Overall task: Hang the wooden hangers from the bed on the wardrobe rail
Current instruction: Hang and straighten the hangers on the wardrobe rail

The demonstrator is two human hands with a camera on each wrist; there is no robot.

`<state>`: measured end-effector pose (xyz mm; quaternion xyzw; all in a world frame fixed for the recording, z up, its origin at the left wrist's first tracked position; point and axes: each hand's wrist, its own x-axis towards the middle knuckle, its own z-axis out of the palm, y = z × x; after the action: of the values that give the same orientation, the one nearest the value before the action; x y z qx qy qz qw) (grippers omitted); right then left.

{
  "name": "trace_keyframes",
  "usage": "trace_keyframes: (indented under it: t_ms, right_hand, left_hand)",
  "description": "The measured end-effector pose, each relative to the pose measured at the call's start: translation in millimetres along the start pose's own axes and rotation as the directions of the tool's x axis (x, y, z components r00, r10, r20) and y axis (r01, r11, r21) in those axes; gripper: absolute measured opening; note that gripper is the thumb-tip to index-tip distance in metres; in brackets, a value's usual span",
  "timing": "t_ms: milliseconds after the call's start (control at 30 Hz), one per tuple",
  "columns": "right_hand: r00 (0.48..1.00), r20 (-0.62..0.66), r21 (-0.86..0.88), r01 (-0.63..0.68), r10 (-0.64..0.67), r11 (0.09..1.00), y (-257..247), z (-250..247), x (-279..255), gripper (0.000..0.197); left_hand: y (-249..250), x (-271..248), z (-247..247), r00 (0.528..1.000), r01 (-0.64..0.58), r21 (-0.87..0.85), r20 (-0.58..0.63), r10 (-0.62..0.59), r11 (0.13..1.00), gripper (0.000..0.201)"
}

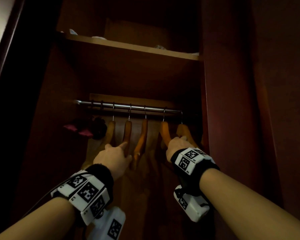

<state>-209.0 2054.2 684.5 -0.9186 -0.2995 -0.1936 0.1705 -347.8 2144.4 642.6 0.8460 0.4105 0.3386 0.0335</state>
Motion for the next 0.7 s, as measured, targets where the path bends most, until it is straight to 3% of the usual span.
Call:
trace_keyframes:
  t_ms: [267, 700]
  right_hand:
    - [0.997, -0.074, 0.014, 0.011, -0.010, 1.000, 3.9, -2.2, -4.4, 0.055]
    - [0.981, -0.071, 0.117, 0.189, -0.182, 0.975, 39.0, 5.4, -64.8, 0.049]
  left_hand:
    - [-8.3, -1.2, -2.1, 1.000, 0.005, 0.016, 0.013, -0.005, 1.000, 0.057]
    - [-25.5, -54.2, -5.0, 0.998, 0.020, 0.192, -0.055, -0.009, 0.981, 0.056]
